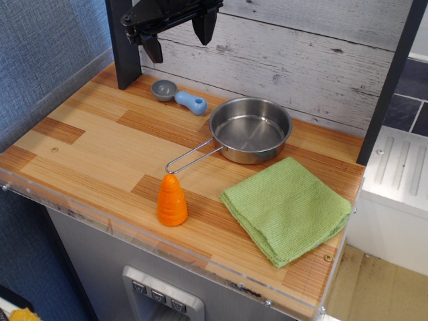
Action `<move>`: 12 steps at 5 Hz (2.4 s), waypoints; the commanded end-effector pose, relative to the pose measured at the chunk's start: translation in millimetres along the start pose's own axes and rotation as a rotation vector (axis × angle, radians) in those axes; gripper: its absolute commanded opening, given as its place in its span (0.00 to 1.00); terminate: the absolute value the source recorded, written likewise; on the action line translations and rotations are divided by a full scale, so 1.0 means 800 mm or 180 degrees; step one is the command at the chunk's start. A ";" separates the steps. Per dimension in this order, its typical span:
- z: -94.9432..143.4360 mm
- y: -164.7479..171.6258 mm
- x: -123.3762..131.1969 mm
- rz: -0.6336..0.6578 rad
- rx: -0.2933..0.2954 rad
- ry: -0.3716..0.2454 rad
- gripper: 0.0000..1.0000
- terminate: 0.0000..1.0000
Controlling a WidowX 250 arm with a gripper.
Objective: Moves the orange tool to the upper left of the table.
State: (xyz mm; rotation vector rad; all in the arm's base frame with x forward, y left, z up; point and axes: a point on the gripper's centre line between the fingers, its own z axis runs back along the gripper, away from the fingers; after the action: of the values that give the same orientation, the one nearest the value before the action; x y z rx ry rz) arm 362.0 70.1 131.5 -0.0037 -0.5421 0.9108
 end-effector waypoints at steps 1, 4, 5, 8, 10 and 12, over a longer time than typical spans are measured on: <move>0.000 0.000 0.000 0.0000 0.0000 0.0000 1.00 0.00; 0.036 0.011 -0.085 -0.0866 -0.0214 -0.0039 1.00 0.00; 0.026 0.028 -0.115 -0.1064 -0.0251 0.0023 1.00 0.00; 0.002 0.079 -0.176 -0.1512 -0.0139 0.0140 1.00 0.00; -0.024 0.082 -0.182 -0.1628 -0.0054 0.0128 1.00 0.00; -0.036 0.084 -0.176 -0.1771 0.0143 -0.0026 0.00 0.00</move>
State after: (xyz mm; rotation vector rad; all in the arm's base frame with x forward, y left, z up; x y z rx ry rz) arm 254.0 6.8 23.2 0.1886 -0.4734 0.3690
